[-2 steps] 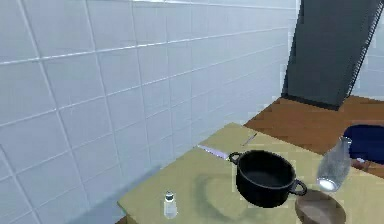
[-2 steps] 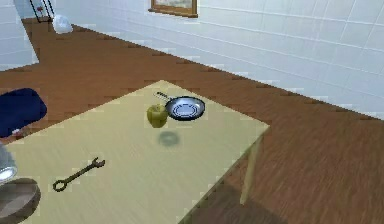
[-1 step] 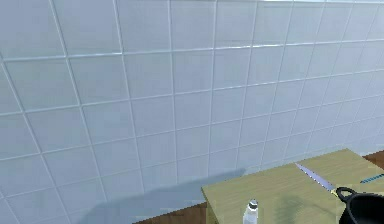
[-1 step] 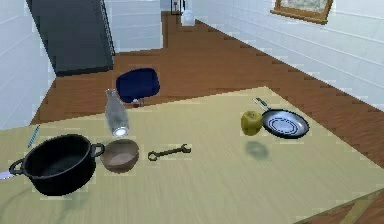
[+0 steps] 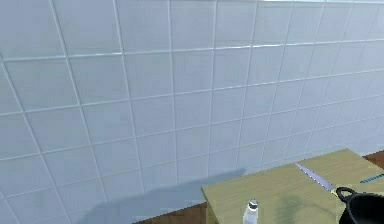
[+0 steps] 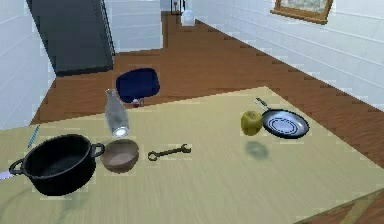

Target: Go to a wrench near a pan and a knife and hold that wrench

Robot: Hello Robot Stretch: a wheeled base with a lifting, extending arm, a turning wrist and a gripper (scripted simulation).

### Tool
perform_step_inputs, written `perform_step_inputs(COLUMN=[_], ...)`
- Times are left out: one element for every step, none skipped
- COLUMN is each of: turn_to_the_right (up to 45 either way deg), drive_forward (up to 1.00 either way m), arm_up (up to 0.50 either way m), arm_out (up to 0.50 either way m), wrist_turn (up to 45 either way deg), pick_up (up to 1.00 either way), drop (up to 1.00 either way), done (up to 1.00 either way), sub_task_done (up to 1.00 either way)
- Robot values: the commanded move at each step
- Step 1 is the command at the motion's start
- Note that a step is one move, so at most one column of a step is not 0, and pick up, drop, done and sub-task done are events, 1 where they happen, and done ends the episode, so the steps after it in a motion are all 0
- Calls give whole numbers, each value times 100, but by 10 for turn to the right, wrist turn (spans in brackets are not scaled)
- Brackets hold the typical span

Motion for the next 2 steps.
perform_step_inputs(turn_to_the_right=[0,0], drive_forward=[0,0], arm_up=[34,0], arm_out=[0,42], wrist_turn=[0,0], pick_up=[0,0], drop=[0,0], done=[0,0], sub_task_done=[0,0])
